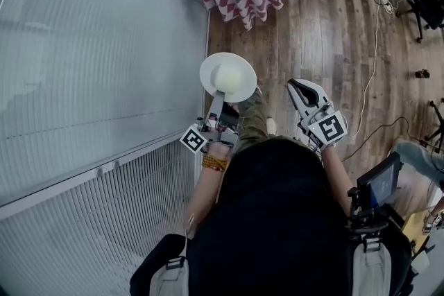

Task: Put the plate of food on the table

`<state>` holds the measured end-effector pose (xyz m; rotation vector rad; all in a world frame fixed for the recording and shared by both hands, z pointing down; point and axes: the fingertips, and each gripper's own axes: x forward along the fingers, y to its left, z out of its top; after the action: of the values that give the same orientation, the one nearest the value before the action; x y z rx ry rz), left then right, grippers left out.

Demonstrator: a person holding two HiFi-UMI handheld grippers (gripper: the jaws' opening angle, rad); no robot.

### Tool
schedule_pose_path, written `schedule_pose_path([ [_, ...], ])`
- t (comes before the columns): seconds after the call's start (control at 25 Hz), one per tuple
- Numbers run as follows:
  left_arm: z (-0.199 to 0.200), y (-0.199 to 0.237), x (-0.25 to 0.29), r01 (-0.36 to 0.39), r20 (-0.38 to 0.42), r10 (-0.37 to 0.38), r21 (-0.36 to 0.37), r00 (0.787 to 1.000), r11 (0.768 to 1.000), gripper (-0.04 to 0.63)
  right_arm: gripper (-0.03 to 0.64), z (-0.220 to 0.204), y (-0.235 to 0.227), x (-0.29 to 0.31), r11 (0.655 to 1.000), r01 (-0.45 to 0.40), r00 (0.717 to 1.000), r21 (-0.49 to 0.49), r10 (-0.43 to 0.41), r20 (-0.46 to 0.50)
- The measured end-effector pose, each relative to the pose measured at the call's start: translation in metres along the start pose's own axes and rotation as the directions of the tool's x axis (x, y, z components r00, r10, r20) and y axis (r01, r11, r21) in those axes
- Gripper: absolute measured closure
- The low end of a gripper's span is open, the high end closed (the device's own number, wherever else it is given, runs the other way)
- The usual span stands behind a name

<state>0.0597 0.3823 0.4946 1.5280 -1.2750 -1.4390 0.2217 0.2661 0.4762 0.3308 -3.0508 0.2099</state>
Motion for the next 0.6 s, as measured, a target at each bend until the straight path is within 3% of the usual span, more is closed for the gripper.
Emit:
schedule_pose_path([
  [0.24,0.02,0.019,0.066,0.046,-0.032,-0.047,-0.034,0.998,0.998,0.581,0.598,0.011,-0.036,0.025,0.999,0.032,0.999,-0.023,-0.033,-0.019],
  [0.6,0.065,0.059,0.132,0.021,-0.029,-0.024,-0.093,0.999,0.995,0.581,0.597,0.028,-0.083,0.105,0.999,0.037,0.998,-0.007,-0.037,-0.05],
])
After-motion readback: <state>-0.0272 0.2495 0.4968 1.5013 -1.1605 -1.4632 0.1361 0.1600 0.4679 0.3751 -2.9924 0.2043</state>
